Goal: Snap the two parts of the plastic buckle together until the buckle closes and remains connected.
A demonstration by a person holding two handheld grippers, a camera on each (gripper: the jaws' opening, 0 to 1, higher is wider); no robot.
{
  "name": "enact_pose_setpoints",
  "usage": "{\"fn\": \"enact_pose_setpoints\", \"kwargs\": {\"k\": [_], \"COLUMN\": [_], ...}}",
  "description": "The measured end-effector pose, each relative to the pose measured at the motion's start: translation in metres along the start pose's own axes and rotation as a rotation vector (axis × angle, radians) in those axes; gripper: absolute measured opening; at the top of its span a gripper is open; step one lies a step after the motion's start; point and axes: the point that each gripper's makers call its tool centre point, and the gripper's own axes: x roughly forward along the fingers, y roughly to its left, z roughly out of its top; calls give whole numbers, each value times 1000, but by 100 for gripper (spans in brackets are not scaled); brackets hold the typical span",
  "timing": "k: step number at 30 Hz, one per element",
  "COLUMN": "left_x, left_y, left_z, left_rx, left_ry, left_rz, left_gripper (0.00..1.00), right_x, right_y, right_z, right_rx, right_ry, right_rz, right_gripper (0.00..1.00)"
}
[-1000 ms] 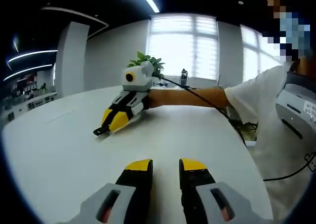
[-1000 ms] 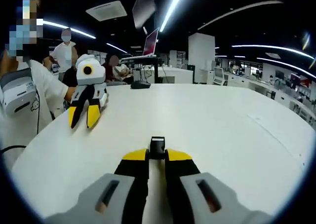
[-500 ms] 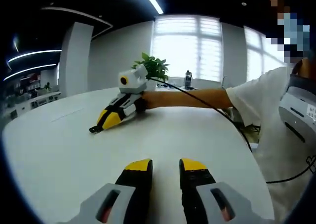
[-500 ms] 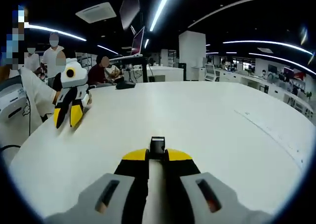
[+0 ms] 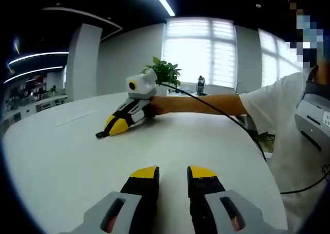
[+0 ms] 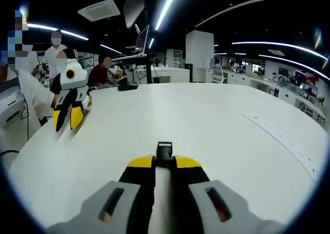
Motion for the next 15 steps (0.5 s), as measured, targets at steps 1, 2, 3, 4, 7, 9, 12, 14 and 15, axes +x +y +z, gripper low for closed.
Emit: {"fn": "enact_pose_setpoints", "kwargs": {"k": [1, 2, 3, 4, 7, 9, 12, 14, 15], "left_x": [0, 0, 0, -1, -2, -3, -5, -5, -6], "left_y": [0, 0, 0, 0, 2, 3, 5, 8, 10], "left_z": [0, 1, 1, 2, 4, 5, 7, 8, 8], "left_rx": [1, 2, 2, 4, -2, -4, -2, 2, 5], "left_ry": [-2, -3, -4, -7, -15, -19, -25, -27, -29], "left_rz": [1, 3, 7, 10, 20, 25, 32, 48, 57], "left_gripper": [20, 20, 20, 20, 20, 20, 20, 22, 24], "right_x": [0, 0, 0, 0, -1, -2, -4, -4, -4], "right_y": [-1, -1, -2, -1, -1, -4, 0, 5, 6], "right_z": [0, 0, 0, 0, 1, 3, 10, 12, 12], "right_rx": [-1, 2, 6, 8, 16, 25, 30, 31, 32], "right_ry": [1, 0, 2, 3, 20, 15, -7, -8, -10], "right_rz": [-2, -3, -4, -4, -17, -33, -34, -28, -38], "right_gripper": [11, 13, 16, 20, 30, 40, 49, 54, 57]}}
